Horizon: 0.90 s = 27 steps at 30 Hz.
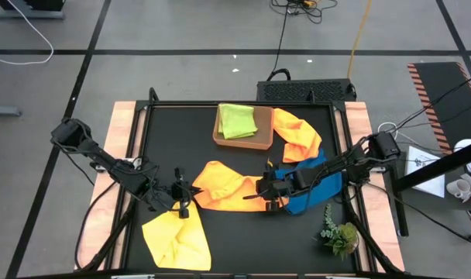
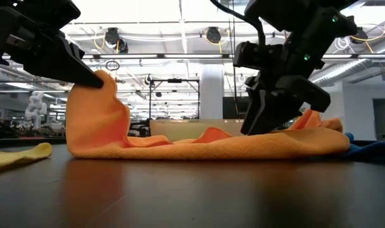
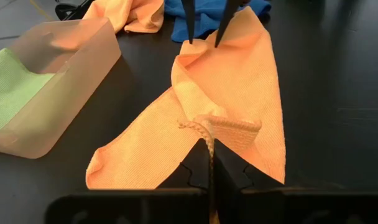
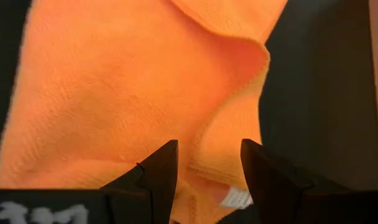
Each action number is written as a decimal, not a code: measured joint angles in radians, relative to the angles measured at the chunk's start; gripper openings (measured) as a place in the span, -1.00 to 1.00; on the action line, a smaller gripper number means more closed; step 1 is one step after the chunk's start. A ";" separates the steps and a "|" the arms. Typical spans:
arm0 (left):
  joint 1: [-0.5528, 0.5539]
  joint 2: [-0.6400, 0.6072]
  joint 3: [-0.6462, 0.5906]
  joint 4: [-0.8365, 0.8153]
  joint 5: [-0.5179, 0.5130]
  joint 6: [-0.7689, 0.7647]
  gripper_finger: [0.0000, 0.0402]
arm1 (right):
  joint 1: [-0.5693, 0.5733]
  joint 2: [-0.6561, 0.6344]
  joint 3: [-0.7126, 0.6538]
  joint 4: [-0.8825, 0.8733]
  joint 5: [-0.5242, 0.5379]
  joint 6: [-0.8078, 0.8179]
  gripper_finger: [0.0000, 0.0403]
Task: Fold microfiber towels
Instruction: Fold the left orange microfiber cloth
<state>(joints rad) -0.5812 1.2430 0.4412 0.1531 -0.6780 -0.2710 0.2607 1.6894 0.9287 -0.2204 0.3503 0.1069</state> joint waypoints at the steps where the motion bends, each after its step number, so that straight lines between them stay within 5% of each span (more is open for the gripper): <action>1: 0.000 0.000 0.000 0.000 0.000 0.000 -0.98 | 0.000 0.000 0.000 -0.003 0.009 -0.003 -0.17; 17: 0.000 0.000 0.000 -0.001 0.000 0.006 -0.96 | 0.000 0.035 0.000 -0.011 -0.012 0.008 -0.49; 27: 0.000 0.000 0.000 -0.002 0.006 0.005 -0.98 | -0.004 0.035 -0.003 -0.055 0.026 -0.015 -0.97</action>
<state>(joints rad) -0.5811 1.2430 0.4412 0.1513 -0.6718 -0.2657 0.2569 1.7248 0.9262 -0.2755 0.3766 0.0920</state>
